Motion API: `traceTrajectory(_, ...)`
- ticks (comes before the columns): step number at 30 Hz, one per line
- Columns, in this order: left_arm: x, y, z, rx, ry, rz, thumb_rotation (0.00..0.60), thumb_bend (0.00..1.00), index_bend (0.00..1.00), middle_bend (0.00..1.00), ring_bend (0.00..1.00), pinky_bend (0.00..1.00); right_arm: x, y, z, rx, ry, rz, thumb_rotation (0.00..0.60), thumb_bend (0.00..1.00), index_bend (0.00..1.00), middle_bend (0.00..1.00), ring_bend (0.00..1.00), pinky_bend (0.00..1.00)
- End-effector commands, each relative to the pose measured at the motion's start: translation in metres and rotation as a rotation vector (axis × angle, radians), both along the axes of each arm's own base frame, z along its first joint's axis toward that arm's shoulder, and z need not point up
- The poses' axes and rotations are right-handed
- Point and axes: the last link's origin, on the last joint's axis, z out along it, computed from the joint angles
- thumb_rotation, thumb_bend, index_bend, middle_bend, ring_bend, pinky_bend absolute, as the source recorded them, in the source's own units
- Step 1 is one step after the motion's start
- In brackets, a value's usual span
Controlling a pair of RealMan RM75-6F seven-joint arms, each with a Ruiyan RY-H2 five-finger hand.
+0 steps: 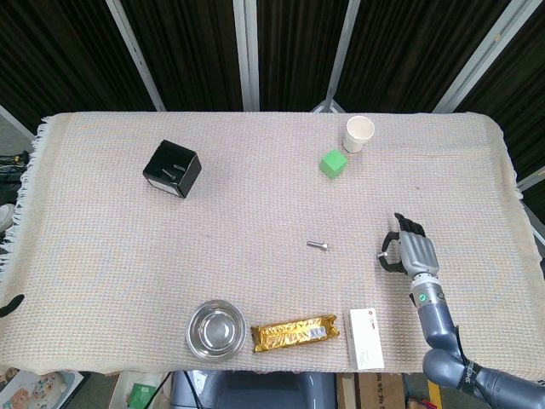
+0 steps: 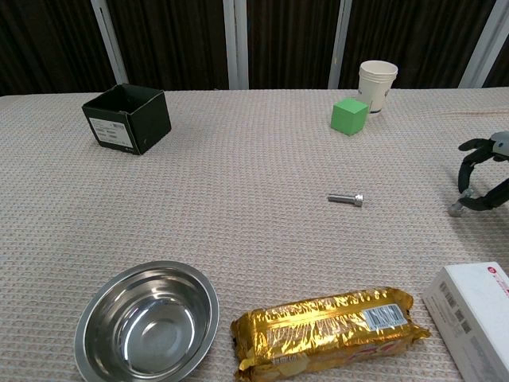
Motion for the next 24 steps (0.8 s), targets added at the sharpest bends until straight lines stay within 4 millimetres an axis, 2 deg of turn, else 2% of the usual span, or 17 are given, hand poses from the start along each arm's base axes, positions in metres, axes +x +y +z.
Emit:
traceTrajectory(1, -0.0001, 0.0001, -0.0002, -0.001, 0.0, 0.0, 0.6, 0.04, 0.17, 0.11, 0.01, 0.01, -0.0003, -0.0007, -0.0002, 0.001, 0.001, -0.005, 0.6, 0.35, 0.59, 0.01, 0.01, 0.02)
traceTrajectory(18, 0.0004, -0.0001, -0.0007, -0.01, -0.003, -0.004, 0.6, 0.04, 0.17, 0.11, 0.01, 0.01, 0.0002, -0.0005, 0.0031, 0.016, 0.02, -0.009, 0.6, 0.35, 0.5, 0.01, 0.0, 0.02)
traceTrajectory(24, 0.0, -0.0002, 0.0008, -0.002, -0.006, -0.004, 0.6, 0.04, 0.17, 0.11, 0.01, 0.01, 0.0044, 0.0001, 0.0066, 0.014, 0.016, -0.003, 0.6, 0.35, 0.42, 0.01, 0.0, 0.0)
